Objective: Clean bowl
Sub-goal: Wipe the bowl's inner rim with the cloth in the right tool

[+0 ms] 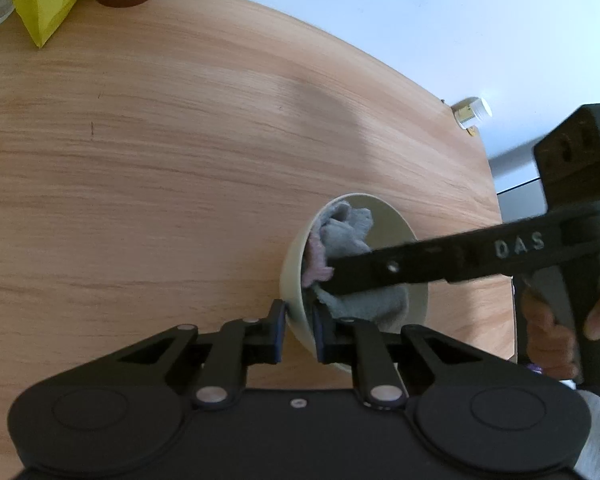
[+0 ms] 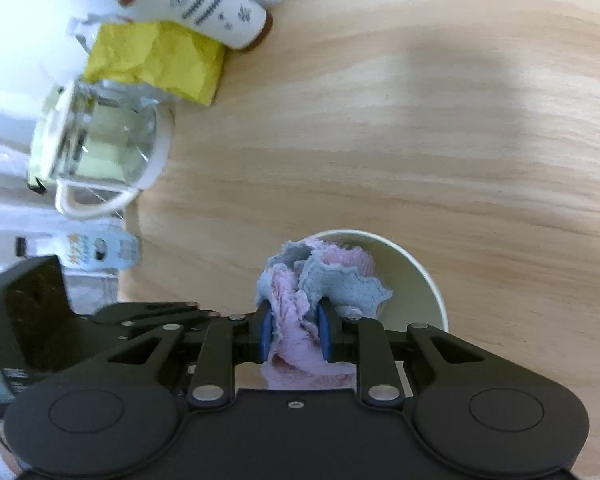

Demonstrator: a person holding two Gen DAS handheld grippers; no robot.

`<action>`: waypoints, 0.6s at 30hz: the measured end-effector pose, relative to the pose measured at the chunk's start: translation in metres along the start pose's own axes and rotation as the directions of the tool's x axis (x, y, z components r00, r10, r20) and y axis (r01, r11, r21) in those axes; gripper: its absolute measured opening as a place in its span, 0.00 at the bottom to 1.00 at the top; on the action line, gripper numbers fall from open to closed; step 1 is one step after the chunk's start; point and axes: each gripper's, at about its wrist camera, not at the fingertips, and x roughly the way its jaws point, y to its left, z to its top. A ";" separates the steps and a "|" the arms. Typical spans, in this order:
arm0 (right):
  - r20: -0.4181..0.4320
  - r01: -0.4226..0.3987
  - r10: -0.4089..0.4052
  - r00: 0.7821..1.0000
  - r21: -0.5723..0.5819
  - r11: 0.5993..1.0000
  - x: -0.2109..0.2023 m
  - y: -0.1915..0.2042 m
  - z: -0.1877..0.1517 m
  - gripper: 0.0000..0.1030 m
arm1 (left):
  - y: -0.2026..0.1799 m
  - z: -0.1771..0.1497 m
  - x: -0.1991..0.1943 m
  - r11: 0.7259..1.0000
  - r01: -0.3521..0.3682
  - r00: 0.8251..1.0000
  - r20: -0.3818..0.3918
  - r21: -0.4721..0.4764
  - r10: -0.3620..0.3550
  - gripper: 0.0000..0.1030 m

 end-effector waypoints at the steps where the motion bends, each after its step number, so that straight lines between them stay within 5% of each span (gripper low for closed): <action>1: 0.005 -0.013 0.013 1.000 -0.002 1.000 0.002 -0.002 0.000 0.25 | 0.000 0.000 0.000 1.000 0.001 1.000 -0.002 0.000 -0.001 0.14; 5: -0.011 0.006 -0.007 1.000 -0.048 0.999 0.015 0.001 0.000 0.25 | -0.004 -0.002 0.002 1.000 -0.012 1.000 -0.014 0.024 0.013 0.17; 11: -0.051 0.130 -0.141 0.989 -0.177 0.976 0.030 0.019 0.002 0.22 | -0.011 -0.003 0.002 0.997 -0.038 0.999 -0.002 0.063 0.038 0.18; 18: -0.106 0.279 -0.328 0.939 -0.325 0.904 0.035 0.036 0.004 0.21 | -0.021 -0.002 0.001 0.986 -0.102 0.995 0.007 0.131 0.102 0.18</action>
